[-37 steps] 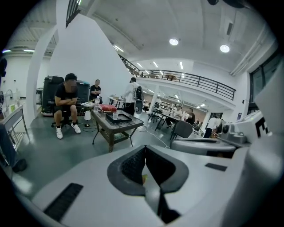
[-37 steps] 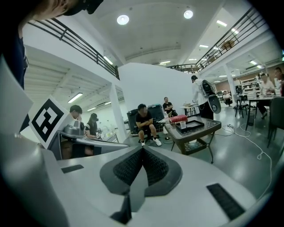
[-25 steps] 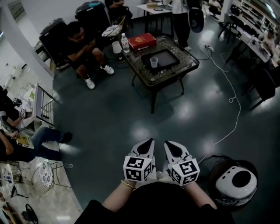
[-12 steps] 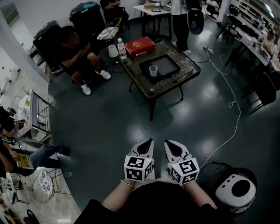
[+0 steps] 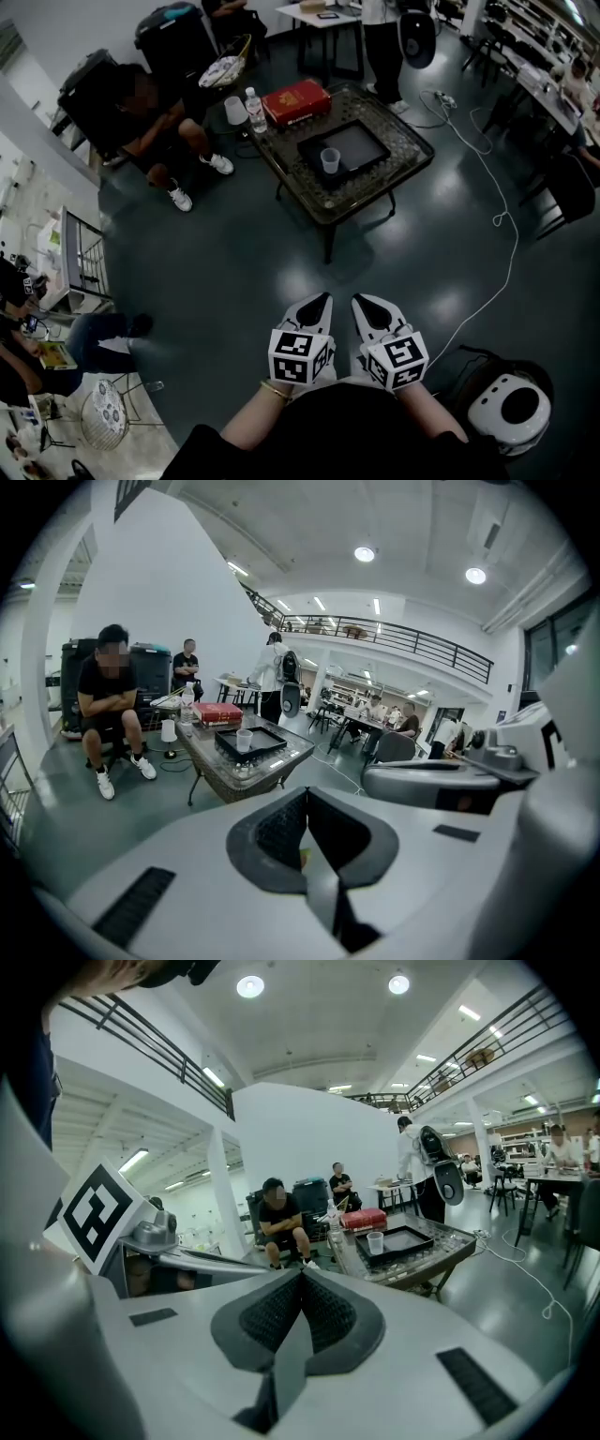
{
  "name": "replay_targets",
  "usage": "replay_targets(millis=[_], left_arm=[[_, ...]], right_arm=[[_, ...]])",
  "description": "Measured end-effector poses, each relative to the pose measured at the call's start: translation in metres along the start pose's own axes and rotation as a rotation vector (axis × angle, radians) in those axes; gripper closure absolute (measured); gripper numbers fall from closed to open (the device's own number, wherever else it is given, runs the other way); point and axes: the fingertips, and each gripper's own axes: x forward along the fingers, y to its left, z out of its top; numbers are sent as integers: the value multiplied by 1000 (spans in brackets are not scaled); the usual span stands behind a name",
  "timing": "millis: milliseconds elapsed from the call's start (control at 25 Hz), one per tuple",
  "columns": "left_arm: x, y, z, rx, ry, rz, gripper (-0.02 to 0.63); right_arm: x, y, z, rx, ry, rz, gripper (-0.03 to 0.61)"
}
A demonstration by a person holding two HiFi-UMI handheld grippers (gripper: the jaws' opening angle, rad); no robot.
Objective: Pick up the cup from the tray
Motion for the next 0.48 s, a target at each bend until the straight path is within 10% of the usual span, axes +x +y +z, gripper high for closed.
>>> replay_targets(millis=[480], left_arm=[[32, 57, 45, 26, -1, -34, 602]], right_arm=[[74, -5, 40, -16, -18, -6, 567]])
